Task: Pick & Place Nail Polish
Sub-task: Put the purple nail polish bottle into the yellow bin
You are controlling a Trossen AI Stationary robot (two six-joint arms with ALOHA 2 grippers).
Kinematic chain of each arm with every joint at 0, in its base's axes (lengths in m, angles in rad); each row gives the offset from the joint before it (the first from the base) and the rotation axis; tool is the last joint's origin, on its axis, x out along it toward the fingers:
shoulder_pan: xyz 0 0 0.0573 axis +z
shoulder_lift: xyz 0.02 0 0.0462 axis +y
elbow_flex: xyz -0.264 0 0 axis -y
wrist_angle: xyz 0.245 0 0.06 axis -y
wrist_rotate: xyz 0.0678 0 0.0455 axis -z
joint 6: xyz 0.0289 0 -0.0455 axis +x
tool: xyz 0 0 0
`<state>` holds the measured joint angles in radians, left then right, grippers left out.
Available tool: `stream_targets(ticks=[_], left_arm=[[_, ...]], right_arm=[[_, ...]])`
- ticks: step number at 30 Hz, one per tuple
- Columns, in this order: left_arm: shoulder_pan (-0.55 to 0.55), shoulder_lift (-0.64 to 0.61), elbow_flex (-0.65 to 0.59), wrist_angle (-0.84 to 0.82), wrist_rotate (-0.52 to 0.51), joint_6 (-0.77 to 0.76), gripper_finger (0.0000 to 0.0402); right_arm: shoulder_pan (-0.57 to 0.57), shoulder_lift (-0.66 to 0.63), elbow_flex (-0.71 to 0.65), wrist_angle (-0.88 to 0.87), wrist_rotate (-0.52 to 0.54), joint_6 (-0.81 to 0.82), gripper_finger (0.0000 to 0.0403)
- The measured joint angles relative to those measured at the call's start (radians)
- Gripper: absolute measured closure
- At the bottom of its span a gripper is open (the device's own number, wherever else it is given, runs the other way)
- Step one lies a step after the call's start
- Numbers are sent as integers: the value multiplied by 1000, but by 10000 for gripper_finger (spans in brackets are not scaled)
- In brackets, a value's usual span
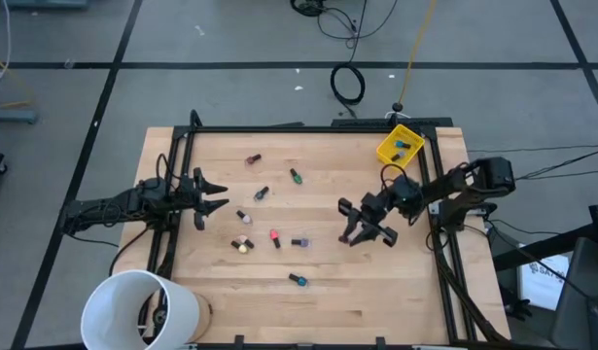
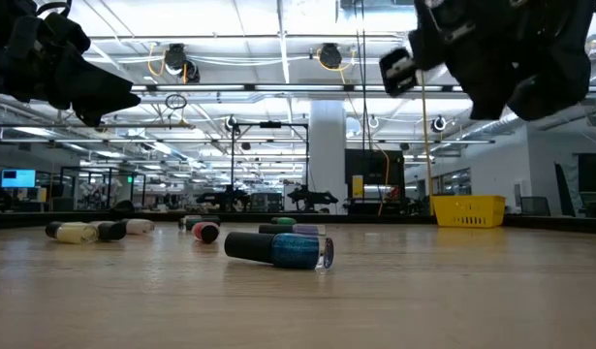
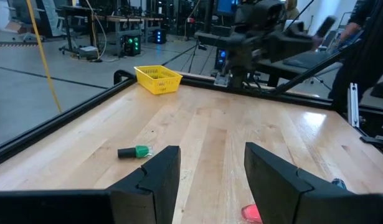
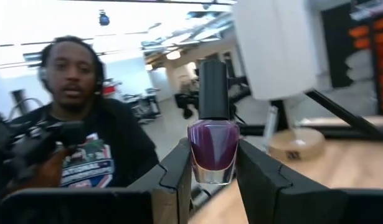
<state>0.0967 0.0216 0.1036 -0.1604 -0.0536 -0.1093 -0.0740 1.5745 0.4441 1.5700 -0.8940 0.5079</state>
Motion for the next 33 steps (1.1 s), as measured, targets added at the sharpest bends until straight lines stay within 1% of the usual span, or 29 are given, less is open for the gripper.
stream_targets(ticks=[10, 15, 18, 21, 23, 28, 33], left_arm=[[0, 0, 0, 0, 0, 0, 224], [0, 0, 0, 0, 0, 0, 224], [0, 0, 0, 0, 0, 0, 224], [0, 0, 0, 0, 0, 0, 224], [0, 0, 0, 0, 0, 0, 224], [0, 0, 0, 0, 0, 0, 224], [0, 0, 0, 0, 0, 0, 224]], right_arm=[[116, 0, 129, 0, 4, -7, 313], [142, 0, 181, 1, -1, 5, 313], [142, 0, 189, 1, 7, 5, 313], [141, 0, 189, -11, 71, -5, 313], [134, -1, 189, -69, 133, -38, 313], [105, -1, 189, -244, 357, -128, 313], [64, -1, 189, -329, 532, -153, 313]])
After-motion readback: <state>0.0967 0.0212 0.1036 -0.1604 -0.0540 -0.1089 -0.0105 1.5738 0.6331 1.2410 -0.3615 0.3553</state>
